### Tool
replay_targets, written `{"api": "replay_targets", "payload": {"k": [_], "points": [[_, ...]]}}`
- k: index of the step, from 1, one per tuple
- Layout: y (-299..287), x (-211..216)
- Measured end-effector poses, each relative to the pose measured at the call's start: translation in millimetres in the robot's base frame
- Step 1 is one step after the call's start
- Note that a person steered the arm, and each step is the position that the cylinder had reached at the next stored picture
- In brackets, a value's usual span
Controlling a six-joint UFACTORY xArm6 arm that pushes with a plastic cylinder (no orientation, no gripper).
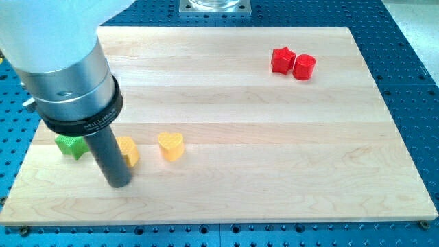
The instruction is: Move the red star diagonal to the heart
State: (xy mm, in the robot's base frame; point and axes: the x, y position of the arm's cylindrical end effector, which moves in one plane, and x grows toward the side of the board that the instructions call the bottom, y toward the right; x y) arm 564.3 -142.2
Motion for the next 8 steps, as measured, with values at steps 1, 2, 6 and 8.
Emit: {"api": "replay_targets", "payload": {"k": [1, 2, 6, 8], "points": [[0.4, -3.9], [1.0, -4.0], [286.4, -106.8], [385.3, -212.6]]}}
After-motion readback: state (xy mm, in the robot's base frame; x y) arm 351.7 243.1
